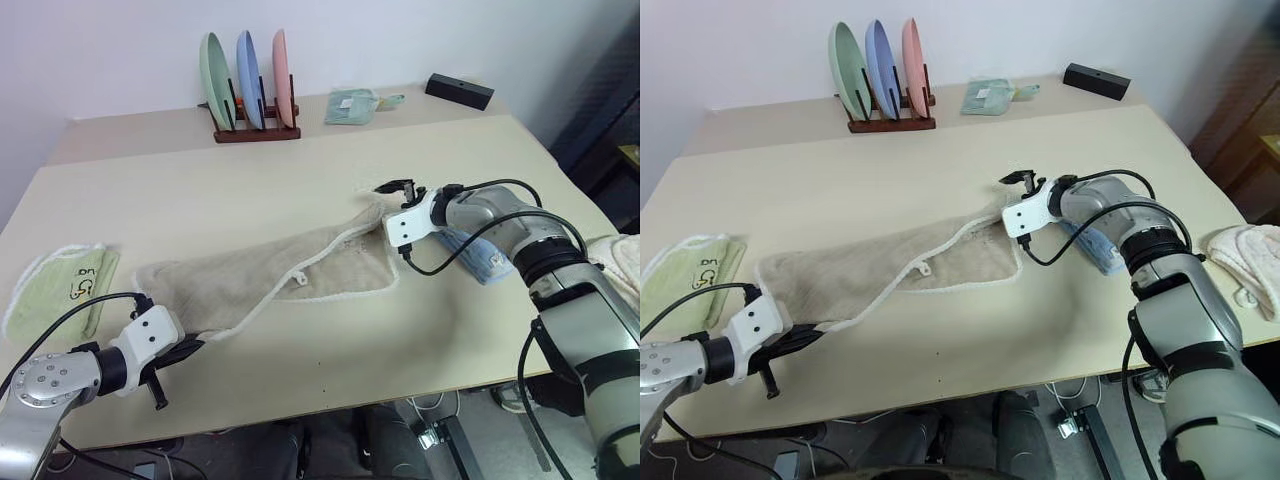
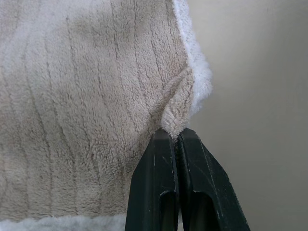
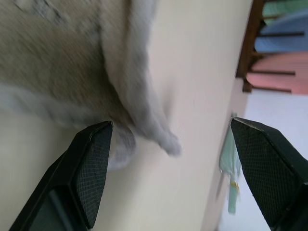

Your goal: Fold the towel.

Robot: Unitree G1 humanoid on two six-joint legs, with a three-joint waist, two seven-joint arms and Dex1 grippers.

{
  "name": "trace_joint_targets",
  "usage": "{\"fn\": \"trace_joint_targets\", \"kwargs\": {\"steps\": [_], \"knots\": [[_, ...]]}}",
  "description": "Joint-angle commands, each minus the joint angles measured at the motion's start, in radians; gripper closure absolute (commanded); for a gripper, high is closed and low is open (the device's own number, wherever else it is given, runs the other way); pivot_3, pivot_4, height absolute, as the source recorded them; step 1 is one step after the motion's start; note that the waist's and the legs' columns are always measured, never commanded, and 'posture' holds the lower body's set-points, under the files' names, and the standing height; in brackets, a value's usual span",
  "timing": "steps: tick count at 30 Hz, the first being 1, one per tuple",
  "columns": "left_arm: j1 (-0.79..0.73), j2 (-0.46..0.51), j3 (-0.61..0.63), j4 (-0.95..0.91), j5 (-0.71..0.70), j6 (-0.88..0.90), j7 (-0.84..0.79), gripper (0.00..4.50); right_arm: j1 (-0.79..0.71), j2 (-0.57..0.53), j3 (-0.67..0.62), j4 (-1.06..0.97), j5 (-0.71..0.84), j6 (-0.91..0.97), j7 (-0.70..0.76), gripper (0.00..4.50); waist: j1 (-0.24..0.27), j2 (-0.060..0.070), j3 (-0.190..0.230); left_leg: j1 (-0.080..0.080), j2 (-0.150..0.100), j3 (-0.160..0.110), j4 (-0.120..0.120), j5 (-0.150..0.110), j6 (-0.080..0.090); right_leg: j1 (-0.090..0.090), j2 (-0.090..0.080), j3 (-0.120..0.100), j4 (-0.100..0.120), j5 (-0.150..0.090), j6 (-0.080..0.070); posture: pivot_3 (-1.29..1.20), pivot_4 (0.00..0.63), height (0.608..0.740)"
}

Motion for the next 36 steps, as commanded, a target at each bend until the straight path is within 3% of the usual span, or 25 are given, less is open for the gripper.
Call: {"fn": "trace_joint_targets", "kwargs": {"steps": [1, 3, 6, 10, 12, 20, 23, 25, 31, 33, 36], "knots": [[-0.008, 0.015, 0.001, -0.019, 0.002, -0.004, -0.005, 4.5, -0.068, 0.018, 0.014, 0.031, -0.022, -0.038, -0.031, 0.54, -0.001, 0.0, 0.0, 0.0, 0.0, 0.0, 0.0, 0.0, 0.0, 0.0, 0.0, 0.0, 0.0, 0.0, 0.0, 0.0, 0.15, 0.74], [-0.012, 0.016, -0.004, -0.019, 0.002, -0.003, -0.003, 4.5, -0.086, 0.039, 0.028, 0.069, -0.044, -0.03, -0.072, 0.54, -0.001, 0.0, 0.0, 0.0, 0.0, 0.0, 0.0, 0.0, 0.0, 0.0, 0.0, 0.0, 0.0, 0.0, 0.0, 0.0, 0.15, 0.74], [-0.012, 0.014, -0.007, -0.024, 0.003, -0.001, 0.0, 4.5, -0.101, 0.062, 0.033, 0.109, -0.052, -0.024, -0.102, 1.39, 0.001, 0.0, 0.0, 0.0, 0.0, 0.0, 0.0, 0.0, 0.0, 0.0, 0.0, 0.0, 0.0, 0.0, 0.0, 0.0, 0.15, 0.74], [0.003, 0.009, -0.001, -0.04, 0.0, 0.006, 0.006, 4.5, -0.097, 0.065, 0.029, 0.116, -0.04, -0.044, -0.096, 3.28, 0.0, 0.0, 0.0, 0.0, 0.0, 0.0, 0.0, 0.0, 0.0, 0.0, 0.0, 0.0, 0.0, 0.0, 0.0, 0.0, 0.15, 0.74], [0.013, 0.01, 0.005, -0.046, 0.0, 0.007, 0.007, 4.5, -0.088, 0.058, 0.023, 0.107, -0.026, -0.058, -0.086, 4.45, -0.001, 0.0, 0.0, 0.0, 0.0, 0.0, 0.0, 0.0, 0.0, 0.0, 0.0, 0.0, 0.0, 0.0, 0.0, 0.0, 0.15, 0.74], [-0.003, 0.005, 0.089, -0.035, -0.04, 0.016, 0.017, 4.5, -0.033, -0.048, -0.045, 0.01, 0.07, -0.077, 0.009, 4.45, 0.002, 0.0, 0.0, 0.0, 0.0, 0.0, 0.0, 0.0, 0.0, 0.0, 0.0, 0.0, 0.0, 0.0, 0.0, 0.0, 0.15, 0.74], [-0.196, -0.029, 0.124, 0.037, -0.092, 0.032, 0.088, 4.5, -0.048, -0.084, -0.095, -0.032, 0.097, -0.019, -0.001, 4.45, 0.007, 0.0, 0.0, -0.001, 0.0, -0.001, 0.002, 0.0, 0.0, 0.0, 0.0, 0.0, 0.001, 0.0, 0.0, 0.0, 0.15, 0.74], [-0.422, -0.042, 0.109, 0.16, -0.081, 0.006, 0.154, 4.5, -0.115, -0.089, -0.113, -0.012, 0.07, 0.047, -0.063, 4.45, 0.012, 0.0, 0.001, 0.0, 0.0, -0.001, 0.002, 0.001, -0.001, 0.001, 0.0, -0.001, 0.001, 0.001, -0.001, 0.0, 0.15, 0.74], [-1.032, -0.037, 0.058, 0.648, 0.078, -0.179, 0.392, 4.5, -0.329, -0.101, -0.101, 0.083, -0.018, 0.162, -0.291, 4.45, -0.006, -0.002, 0.0, -0.006, 0.001, -0.001, 0.001, 0.002, -0.004, -0.007, 0.0, -0.003, 0.002, 0.003, -0.004, 0.0, 0.15, 0.74], [-1.136, -0.022, 0.055, 0.748, 0.088, -0.228, 0.406, 4.5, -0.367, -0.106, -0.108, 0.089, -0.01, 0.155, -0.305, 4.45, -0.015, -0.002, 0.0, -0.011, 0.001, 0.0, 0.001, 0.002, -0.004, -0.012, 0.0, -0.004, 0.002, 0.003, -0.004, 0.0, 0.15, 0.74], [-1.156, 0.007, 0.04, 0.784, 0.074, -0.251, 0.336, 4.5, -0.371, -0.121, -0.126, 0.062, 0.036, 0.114, -0.262, 4.45, -0.036, -0.002, 0.0, -0.009, 0.0, 0.0, 0.002, 0.002, -0.004, -0.013, -0.001, -0.005, 0.003, 0.003, -0.004, 0.0, 0.15, 0.74]]}}
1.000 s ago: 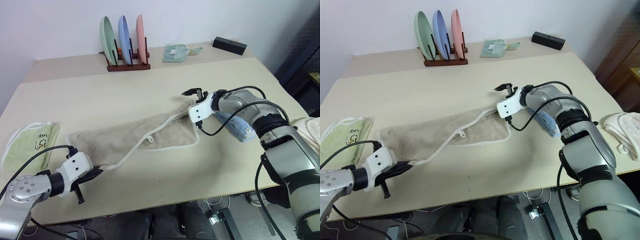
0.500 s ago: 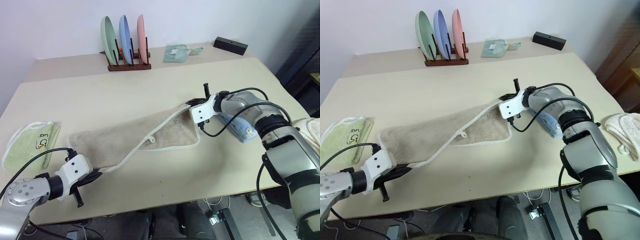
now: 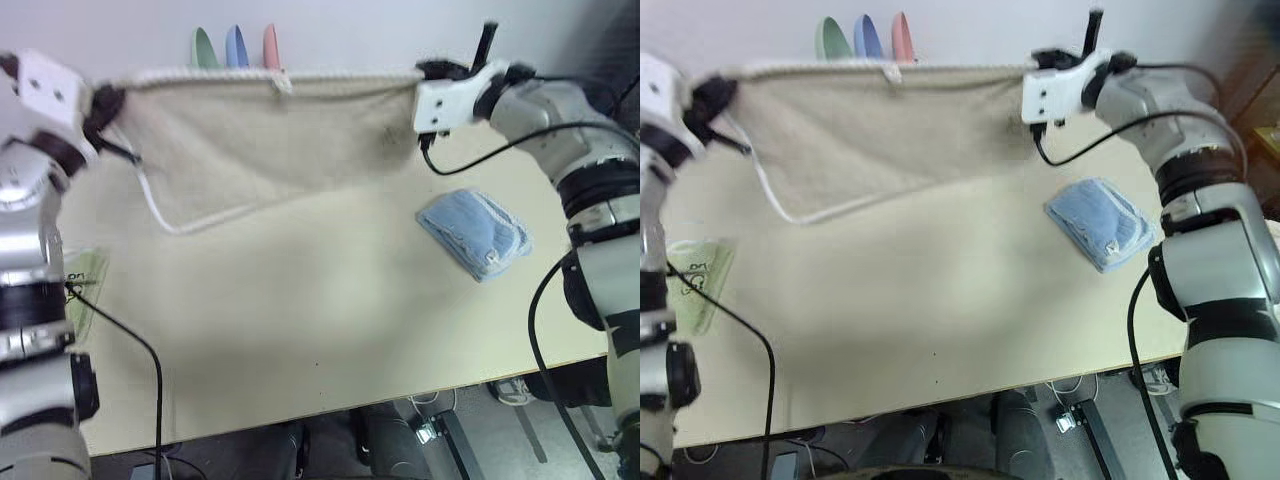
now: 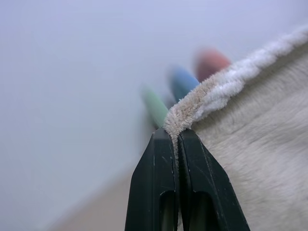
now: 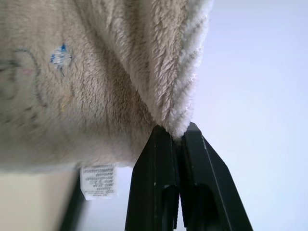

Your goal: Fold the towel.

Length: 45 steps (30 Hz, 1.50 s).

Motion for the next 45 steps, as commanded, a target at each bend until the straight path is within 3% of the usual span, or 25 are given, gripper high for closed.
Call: {"fn": "trace_joint_targets", "kwargs": {"steps": [1, 7, 12, 17, 20, 24, 26, 30, 39, 45], "knots": [[0.026, 0.051, 0.012, 0.027, -0.005, -0.036, -0.06, 4.5, -0.004, -0.042, -0.056, -0.021, 0.062, -0.033, 0.044, 4.45, -0.009, 0.0, 0.0, 0.002, 0.0, 0.0, 0.0, 0.0, 0.0, 0.0, 0.0, 0.0, 0.0, 0.0, 0.0, 0.0, 0.15, 0.74], [0.393, 0.08, 0.098, -0.221, -0.143, 0.045, -0.246, 4.5, 0.265, -0.081, -0.125, -0.272, 0.355, -0.036, 0.444, 4.45, -0.027, 0.0, 0.0, 0.001, 0.0, 0.0, -0.001, 0.0, 0.0, -0.001, 0.001, 0.0, 0.0, 0.0, 0.0, 0.0, 0.15, 0.74], [0.773, 0.079, 0.237, -0.46, -0.273, 0.196, -0.353, 4.5, 0.608, -0.16, -0.16, -0.658, 0.61, 0.192, 0.772, 4.45, -0.016, 0.001, 0.0, -0.001, 0.001, 0.0, -0.002, -0.001, 0.002, -0.001, 0.001, 0.001, 0.002, 0.0, 0.0, 0.0, 0.15, 0.74], [1.097, 0.107, 0.338, -0.617, -0.303, 0.294, -0.473, 4.5, 0.857, -0.263, -0.201, -1.022, 0.81, 0.502, 0.963, 4.45, 0.016, 0.001, 0.0, 0.002, 0.0, 0.001, 0.001, -0.002, 0.003, 0.003, 0.0, 0.002, 0.0, 0.0, 0.0, 0.0, 0.15, 0.74], [1.197, 0.112, 0.358, -0.677, -0.306, 0.327, -0.494, 4.5, 0.944, -0.309, -0.225, -1.177, 0.897, 0.639, 1.032, 4.45, 0.04, 0.001, 0.0, 0.004, 0.0, 0.002, 0.001, -0.003, 0.004, 0.006, 0.0, 0.002, 0.0, 0.0, 0.0, 0.0, 0.15, 0.74], [1.231, 0.1, 0.374, -0.712, -0.339, 0.4, -0.483, 4.5, 0.958, -0.341, -0.253, -1.257, 0.929, 0.762, 1.075, 4.45, 0.064, 0.001, 0.0, 0.009, 0.001, 0.001, 0.002, -0.003, 0.005, 0.012, 0.0, 0.001, -0.002, 0.001, 0.0, 0.0, 0.15, 0.74], [1.229, 0.088, 0.364, -0.709, -0.312, 0.371, -0.469, 4.5, 0.907, -0.304, -0.248, -1.216, 0.884, 0.745, 1.045, 4.45, 0.063, 0.0, 0.0, 0.011, 0.001, 0.001, 0.002, -0.004, 0.006, 0.014, 0.0, 0.0, -0.003, 0.001, 0.0, 0.0, 0.15, 0.74], [1.134, 0.076, 0.319, -0.64, -0.286, 0.345, -0.408, 4.5, 0.8, -0.235, -0.205, -1.082, 0.781, 0.685, 1.018, 4.45, 0.06, -0.001, 0.0, 0.013, 0.001, 0.002, 0.002, -0.004, 0.006, 0.015, 0.0, 0.0, -0.003, 0.001, 0.0, 0.0, 0.15, 0.74], [0.85, 0.073, 0.094, -0.384, -0.178, 0.24, -0.365, 4.5, 0.62, -0.066, -0.12, -0.669, 0.59, 0.457, 0.959, 4.45, 0.056, -0.001, -0.001, 0.012, 0.001, 0.003, 0.001, -0.004, 0.006, 0.013, 0.0, 0.0, -0.004, 0.001, 0.0, 0.0, 0.15, 0.74], [0.753, 0.057, 0.018, -0.239, -0.123, 0.188, -0.344, 4.5, 0.532, 0.027, -0.108, -0.43, 0.507, 0.327, 0.863, 4.45, 0.05, -0.001, -0.001, 0.011, 0.001, 0.003, 0.001, -0.004, 0.005, 0.012, 0.0, 0.0, -0.003, 0.001, 0.0, 0.0, 0.15, 0.74]]}}
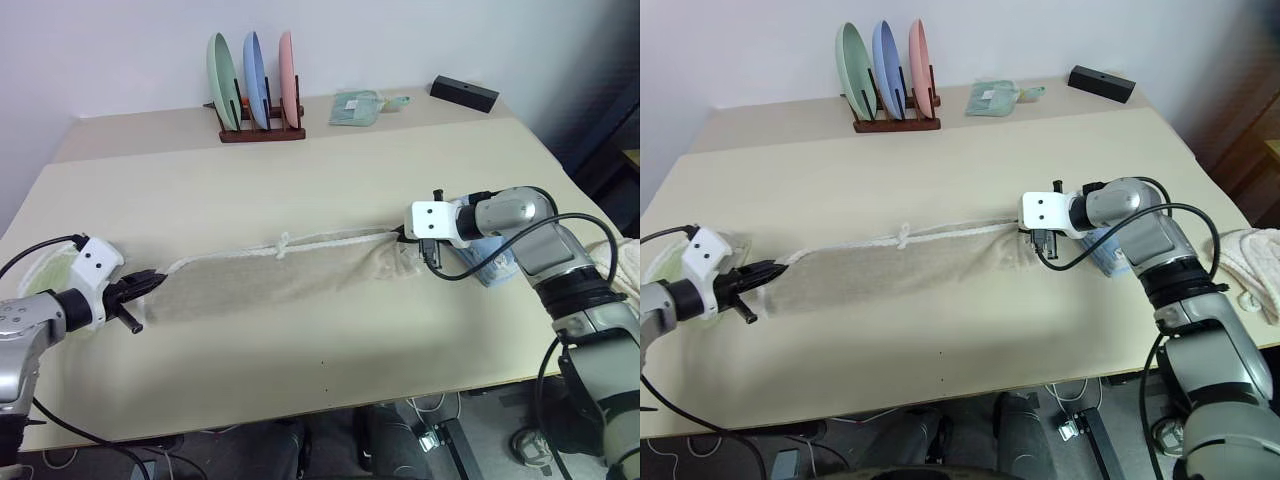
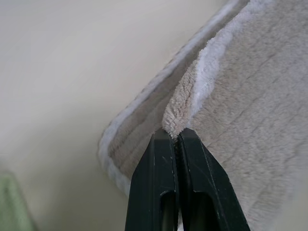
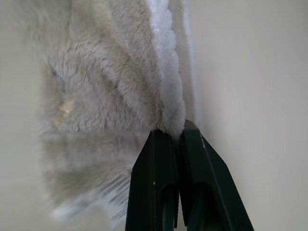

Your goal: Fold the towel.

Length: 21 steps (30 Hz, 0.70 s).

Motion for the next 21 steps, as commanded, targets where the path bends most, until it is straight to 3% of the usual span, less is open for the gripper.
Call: {"fn": "trace_joint_targets", "kwargs": {"steps": [1, 4, 7, 8, 11, 13, 16, 21], "knots": [[-0.037, 0.0, -0.01, 0.065, 0.039, -0.047, 0.028, 4.5, -0.065, 0.029, -0.012, 0.104, -0.047, -0.078, -0.073, 4.45, -0.003, 0.0, 0.0, -0.001, 0.0, 0.0, 0.0, 0.0, 0.0, -0.001, 0.0, 0.0, 0.0, 0.0, 0.0, 0.0, 0.15, 0.74], [-0.084, -0.016, -0.034, 0.134, 0.072, -0.062, 0.07, 4.5, -0.089, 0.052, -0.008, 0.176, -0.073, -0.103, -0.092, 4.45, -0.003, 0.0, 0.0, -0.001, 0.0, 0.0, 0.0, 0.0, 0.0, -0.001, 0.0, 0.0, 0.0, 0.0, 0.0, 0.0, 0.15, 0.74], [-0.094, -0.023, -0.048, 0.157, 0.081, -0.077, 0.074, 4.5, -0.097, 0.065, -0.021, 0.207, -0.072, -0.105, -0.096, 3.54, -0.005, 0.0, 0.0, -0.001, 0.0, 0.0, 0.001, 0.0, 0.0, -0.001, 0.0, 0.0, 0.0, 0.0, 0.0, 0.0, 0.15, 0.74], [-0.094, -0.026, -0.048, 0.159, 0.074, -0.071, 0.07, 4.5, -0.098, 0.064, -0.024, 0.21, -0.073, -0.109, -0.094, 3.05, -0.007, 0.0, 0.0, -0.001, 0.0, 0.0, 0.001, 0.0, 0.0, -0.001, 0.0, 0.0, 0.0, 0.0, 0.0, 0.0, 0.15, 0.74], [-0.094, -0.034, -0.042, 0.16, 0.063, -0.055, 0.07, 3.57, -0.104, 0.05, -0.034, 0.22, -0.08, -0.12, -0.111, 1.56, -0.016, 0.0, 0.0, -0.003, 0.0, 0.0, 0.001, 0.0, 0.0, -0.002, 0.0, 0.0, 0.001, 0.0, 0.0, 0.0, 0.15, 0.74], [-0.095, -0.039, -0.038, 0.156, 0.071, -0.059, 0.086, 2.56, -0.108, 0.031, -0.048, 0.224, -0.079, -0.115, -0.118, 0.53, -0.02, 0.0, 0.0, -0.003, 0.0, 0.0, 0.001, 0.0, 0.0, -0.003, 0.0, 0.0, 0.001, 0.0, 0.0, 0.0, 0.15, 0.74], [-0.099, -0.049, -0.043, 0.143, 0.08, -0.066, 0.108, 1.07, -0.11, 0.019, -0.099, 0.232, -0.035, -0.072, -0.122, 0.5, -0.019, 0.0, 0.0, -0.003, 0.0, 0.0, 0.0, 0.0, 0.0, -0.003, 0.0, 0.0, 0.001, 0.0, 0.0, 0.0, 0.15, 0.74], [-0.111, -0.07, -0.044, 0.124, 0.077, -0.063, 0.14, 1.07, -0.088, 0.038, -0.177, 0.202, 0.069, 0.076, -0.05, 0.5, -0.02, 0.0, 0.0, -0.003, 0.0, 0.0, 0.001, 0.0, 0.0, -0.003, 0.0, 0.0, 0.001, 0.0, 0.0, 0.0, 0.15, 0.74]]}}
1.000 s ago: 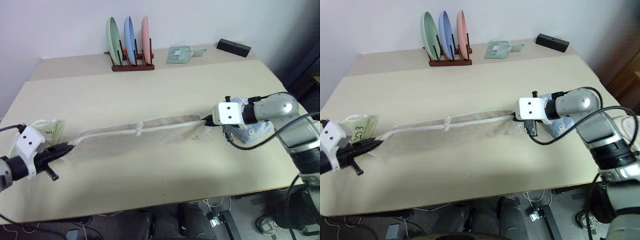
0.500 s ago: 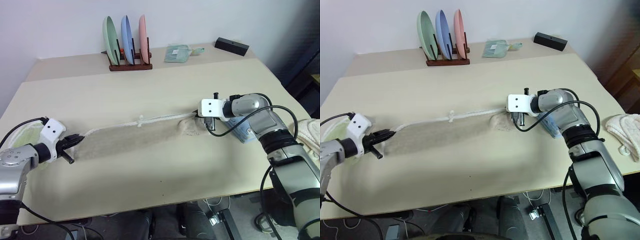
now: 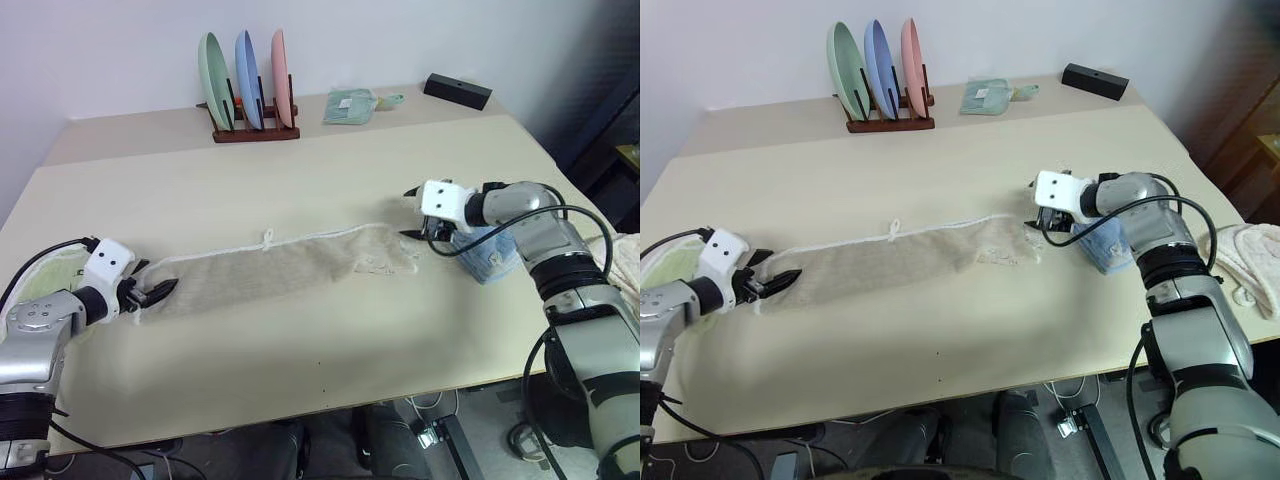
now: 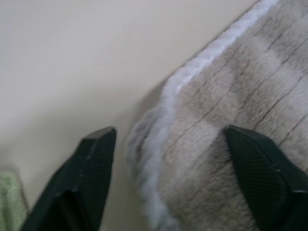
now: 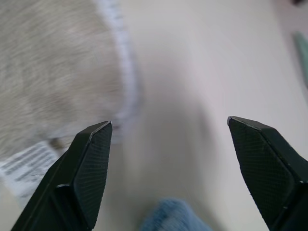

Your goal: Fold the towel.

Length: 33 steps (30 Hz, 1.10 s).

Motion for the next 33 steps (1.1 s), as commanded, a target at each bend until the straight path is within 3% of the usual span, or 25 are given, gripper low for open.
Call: {"fn": "trace_joint_targets", "kwargs": {"steps": [1, 6, 10, 15, 20, 27, 33], "knots": [[-0.027, -0.009, 0.013, -0.035, 0.001, -0.013, 0.033, 1.07, -0.004, 0.018, -0.077, -0.052, 0.117, 0.135, 0.076, 0.5, 0.0, 0.0, 0.0, 0.0, 0.0, 0.0, 0.0, 0.0, 0.0, 0.0, 0.0, 0.0, 0.0, 0.0, 0.0, 0.0, 0.15, 0.74], [-0.053, -0.041, 0.021, -0.064, -0.009, -0.037, 0.065, 1.07, 0.027, 0.054, -0.103, -0.089, 0.181, 0.335, 0.113, 0.5, 0.002, 0.0, 0.0, 0.0, 0.0, 0.0, 0.001, 0.0, 0.0, 0.0, 0.0, 0.0, 0.0, 0.0, 0.0, 0.0, 0.15, 0.74], [-0.05, -0.054, 0.03, -0.132, -0.035, -0.028, 0.063, 1.07, 0.064, 0.051, -0.11, -0.194, 0.187, 0.382, 0.097, 0.5, 0.001, 0.0, 0.0, -0.004, 0.0, 0.0, 0.002, 0.0, 0.0, -0.002, 0.0, 0.0, 0.0, 0.0, 0.0, 0.0, 0.15, 0.74], [0.062, -0.057, -0.017, -0.369, -0.083, 0.036, 0.013, 1.07, 0.177, 0.05, -0.111, -0.408, 0.188, 0.477, 0.044, 0.5, 0.0, 0.0, 0.0, -0.008, 0.0, 0.0, 0.007, -0.001, -0.001, -0.005, 0.0, 0.0, 0.004, 0.0, 0.0, 0.0, 0.15, 0.74], [0.107, -0.087, -0.057, -0.429, -0.066, 0.069, 0.043, 1.07, 0.277, 0.063, -0.082, -0.538, 0.15, 0.54, -0.037, 0.5, 0.009, 0.0, 0.0, -0.008, 0.0, 0.0, 0.01, -0.001, -0.001, -0.004, 0.0, 0.0, 0.006, 0.0, 0.0, 0.0, 0.15, 0.74], [0.127, -0.097, -0.067, -0.445, -0.065, 0.075, 0.039, 1.07, 0.332, -0.028, -0.034, -0.568, 0.024, 0.499, -0.101, 0.5, 0.021, 0.0, 0.0, -0.007, -0.001, 0.0, 0.012, -0.002, -0.001, -0.004, 0.0, 0.0, 0.008, 0.0, 0.0, 0.0, 0.15, 0.74], [0.146, -0.092, -0.062, -0.42, -0.053, 0.048, 0.027, 1.07, 0.341, -0.12, -0.067, -0.638, -0.005, 0.485, -0.111, 0.5, 0.028, 0.0, 0.0, -0.007, -0.001, 0.0, 0.013, -0.002, -0.001, -0.003, 0.0, 0.0, 0.007, 0.0, 0.0, 0.0, 0.15, 0.74]]}}
